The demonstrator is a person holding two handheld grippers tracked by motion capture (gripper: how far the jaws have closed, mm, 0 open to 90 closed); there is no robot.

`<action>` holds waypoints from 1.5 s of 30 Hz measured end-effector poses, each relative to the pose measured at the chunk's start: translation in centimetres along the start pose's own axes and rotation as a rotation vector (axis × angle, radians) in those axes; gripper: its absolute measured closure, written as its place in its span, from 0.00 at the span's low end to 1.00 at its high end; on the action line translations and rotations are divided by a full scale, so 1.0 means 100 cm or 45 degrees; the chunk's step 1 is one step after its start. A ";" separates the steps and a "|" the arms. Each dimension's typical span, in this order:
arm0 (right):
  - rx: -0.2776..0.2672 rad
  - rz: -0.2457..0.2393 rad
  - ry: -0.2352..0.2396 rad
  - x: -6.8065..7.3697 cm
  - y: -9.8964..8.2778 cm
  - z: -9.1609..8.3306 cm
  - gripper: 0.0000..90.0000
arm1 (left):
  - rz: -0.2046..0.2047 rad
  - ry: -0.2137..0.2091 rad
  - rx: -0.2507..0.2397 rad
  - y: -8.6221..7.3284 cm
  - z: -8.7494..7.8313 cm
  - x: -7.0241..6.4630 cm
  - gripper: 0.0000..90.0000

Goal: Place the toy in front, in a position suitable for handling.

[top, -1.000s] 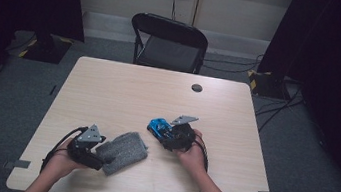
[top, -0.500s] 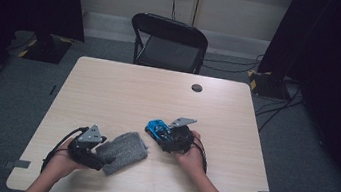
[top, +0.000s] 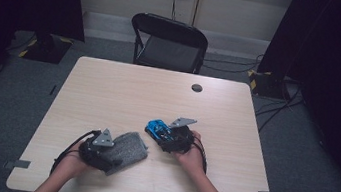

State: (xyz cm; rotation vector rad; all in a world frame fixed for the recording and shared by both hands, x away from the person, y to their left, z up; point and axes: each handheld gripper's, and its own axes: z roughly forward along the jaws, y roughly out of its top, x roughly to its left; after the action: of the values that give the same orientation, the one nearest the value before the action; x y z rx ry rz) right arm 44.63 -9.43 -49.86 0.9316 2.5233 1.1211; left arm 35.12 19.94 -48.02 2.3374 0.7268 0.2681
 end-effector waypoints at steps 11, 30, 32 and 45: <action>-0.055 0.004 0.025 -0.004 0.002 -0.007 0.27 | -0.104 0.008 0.086 -0.005 -0.012 -0.001 0.63; -0.045 0.010 0.024 -0.006 -0.027 -0.036 0.16 | -0.125 0.066 -0.015 -0.006 -0.021 0.001 0.27; -0.027 0.005 0.011 -0.005 -0.033 -0.031 0.16 | -0.126 0.076 -0.015 -0.007 -0.022 0.002 0.27; -0.013 -0.054 -0.025 0.001 -0.036 -0.031 0.27 | -0.100 0.136 -0.057 -0.003 -0.025 0.001 0.33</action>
State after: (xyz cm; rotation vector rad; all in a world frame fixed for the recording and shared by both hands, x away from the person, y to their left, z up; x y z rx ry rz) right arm 41.57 -12.96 -50.38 0.8781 2.5073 1.1057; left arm 34.16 21.56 -46.33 2.2602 0.8537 0.3727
